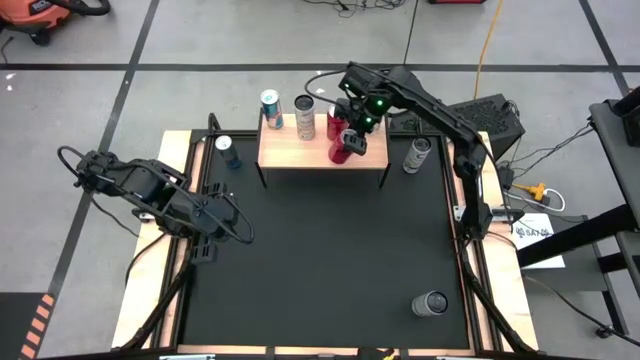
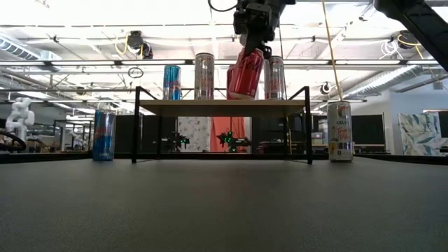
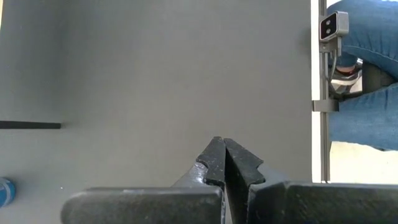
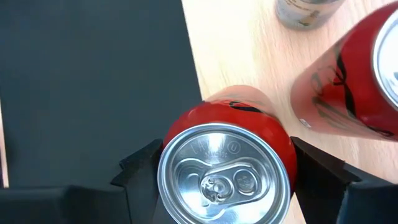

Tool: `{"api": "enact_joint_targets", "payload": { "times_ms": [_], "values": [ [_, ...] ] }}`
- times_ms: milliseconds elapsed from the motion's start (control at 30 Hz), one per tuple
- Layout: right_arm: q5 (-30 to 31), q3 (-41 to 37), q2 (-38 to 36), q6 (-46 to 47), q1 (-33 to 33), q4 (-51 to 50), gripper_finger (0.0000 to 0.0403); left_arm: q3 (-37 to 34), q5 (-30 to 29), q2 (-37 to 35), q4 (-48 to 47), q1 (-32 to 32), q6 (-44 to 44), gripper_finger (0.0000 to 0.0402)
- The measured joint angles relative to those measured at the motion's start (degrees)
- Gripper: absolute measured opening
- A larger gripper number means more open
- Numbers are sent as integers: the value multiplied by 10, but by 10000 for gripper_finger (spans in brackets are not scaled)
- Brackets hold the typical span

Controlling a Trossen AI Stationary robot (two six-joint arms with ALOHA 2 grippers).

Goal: Place canned beverage on shelf
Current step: Put the red black soda can on the shelf aligned with the other red black soda can

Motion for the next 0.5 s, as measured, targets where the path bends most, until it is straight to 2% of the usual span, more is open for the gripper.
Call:
{"api": "enact_joint_targets", "payload": {
  "times_ms": [333,500],
  "values": [
    [11,0,6,3,-2,-3,265,0,0,0,0,0,-1,0],
    [12,0,6,13,-2,-9,297,0,0,0,0,0,-1,0]
  ]
}}
